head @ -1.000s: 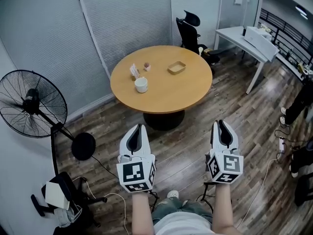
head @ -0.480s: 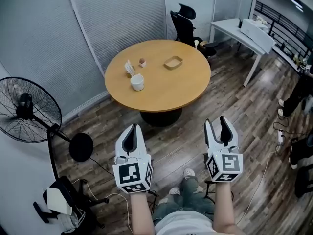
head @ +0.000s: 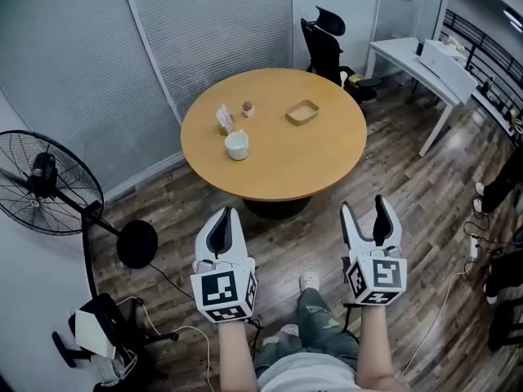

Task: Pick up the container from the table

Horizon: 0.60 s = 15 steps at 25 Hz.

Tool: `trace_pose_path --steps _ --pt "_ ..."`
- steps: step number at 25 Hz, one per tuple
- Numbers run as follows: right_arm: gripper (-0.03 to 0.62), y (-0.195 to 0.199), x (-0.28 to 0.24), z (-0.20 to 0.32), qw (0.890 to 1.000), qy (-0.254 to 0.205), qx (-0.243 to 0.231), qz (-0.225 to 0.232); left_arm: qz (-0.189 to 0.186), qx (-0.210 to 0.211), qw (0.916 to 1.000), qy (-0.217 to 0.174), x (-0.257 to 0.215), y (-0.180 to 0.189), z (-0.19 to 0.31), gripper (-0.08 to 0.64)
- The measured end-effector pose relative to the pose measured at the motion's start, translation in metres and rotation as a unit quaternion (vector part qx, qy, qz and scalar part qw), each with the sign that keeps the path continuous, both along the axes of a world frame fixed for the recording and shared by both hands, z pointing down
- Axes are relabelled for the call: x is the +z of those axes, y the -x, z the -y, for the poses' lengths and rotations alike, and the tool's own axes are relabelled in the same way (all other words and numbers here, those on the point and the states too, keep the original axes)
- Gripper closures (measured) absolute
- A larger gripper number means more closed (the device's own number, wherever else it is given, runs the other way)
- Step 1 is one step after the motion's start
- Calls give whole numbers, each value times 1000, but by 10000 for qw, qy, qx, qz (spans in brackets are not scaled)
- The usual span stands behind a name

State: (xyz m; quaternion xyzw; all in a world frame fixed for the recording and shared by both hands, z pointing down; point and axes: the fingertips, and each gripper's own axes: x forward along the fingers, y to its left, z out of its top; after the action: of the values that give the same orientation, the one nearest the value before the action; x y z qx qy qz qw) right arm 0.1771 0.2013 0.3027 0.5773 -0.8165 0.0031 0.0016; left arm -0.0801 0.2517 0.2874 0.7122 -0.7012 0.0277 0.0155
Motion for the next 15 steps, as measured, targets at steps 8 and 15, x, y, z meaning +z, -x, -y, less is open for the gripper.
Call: trace_pose_path --steps 8,15 --pt "229 2 -9 97 9995 -129 -297 -17 23 -250 9997 -53 -5 -6 81 558" --pt "216 -1 -18 185 9985 -164 -524 -83 51 -491 9987 -119 -16 -16 160 558"
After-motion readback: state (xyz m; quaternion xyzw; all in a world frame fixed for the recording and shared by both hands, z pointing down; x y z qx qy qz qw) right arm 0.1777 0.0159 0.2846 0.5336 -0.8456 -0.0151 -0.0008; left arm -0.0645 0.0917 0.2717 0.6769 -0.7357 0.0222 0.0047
